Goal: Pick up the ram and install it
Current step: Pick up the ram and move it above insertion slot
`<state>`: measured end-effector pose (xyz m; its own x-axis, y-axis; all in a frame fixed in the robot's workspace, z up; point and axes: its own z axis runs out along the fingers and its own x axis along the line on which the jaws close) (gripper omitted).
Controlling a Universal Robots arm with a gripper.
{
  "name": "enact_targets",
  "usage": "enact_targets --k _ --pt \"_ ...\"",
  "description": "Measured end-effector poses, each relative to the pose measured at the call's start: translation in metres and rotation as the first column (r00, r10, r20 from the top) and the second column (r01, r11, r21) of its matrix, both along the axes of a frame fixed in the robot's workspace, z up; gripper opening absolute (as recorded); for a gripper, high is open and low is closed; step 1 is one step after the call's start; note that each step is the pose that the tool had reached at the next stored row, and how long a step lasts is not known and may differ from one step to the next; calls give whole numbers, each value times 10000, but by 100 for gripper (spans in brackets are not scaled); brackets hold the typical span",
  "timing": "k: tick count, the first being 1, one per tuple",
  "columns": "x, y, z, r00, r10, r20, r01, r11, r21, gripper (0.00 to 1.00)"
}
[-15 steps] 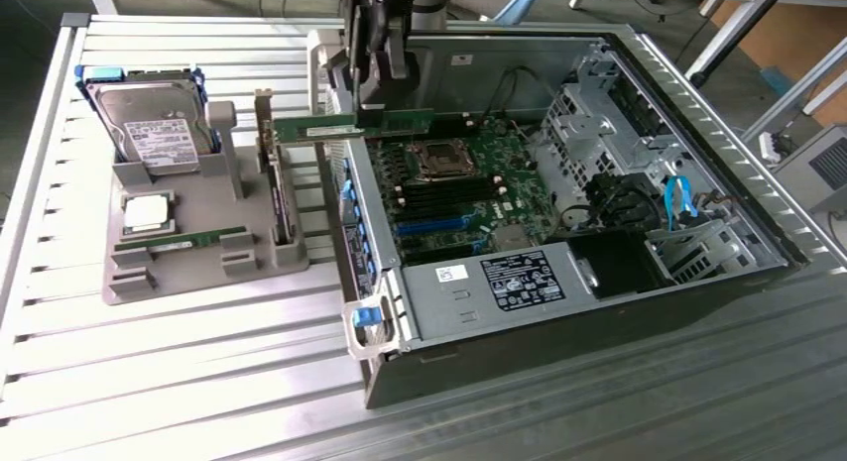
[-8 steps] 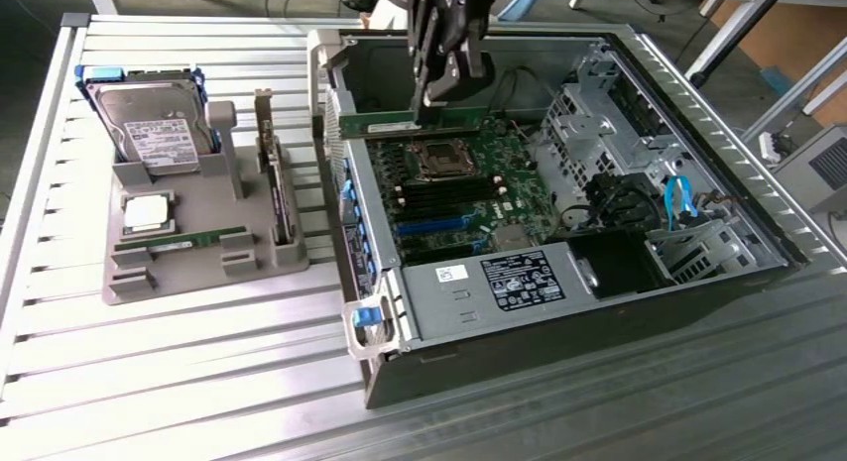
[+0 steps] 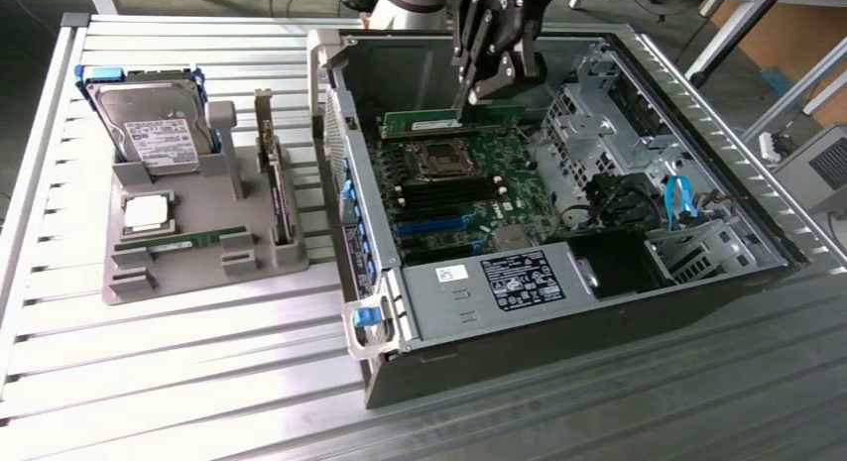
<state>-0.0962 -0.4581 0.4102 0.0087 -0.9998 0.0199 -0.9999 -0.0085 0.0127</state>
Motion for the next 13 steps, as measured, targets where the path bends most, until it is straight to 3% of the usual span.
enact_targets --k 13 --pt "645 0 0 10000 0 -2 0 10000 0 13"
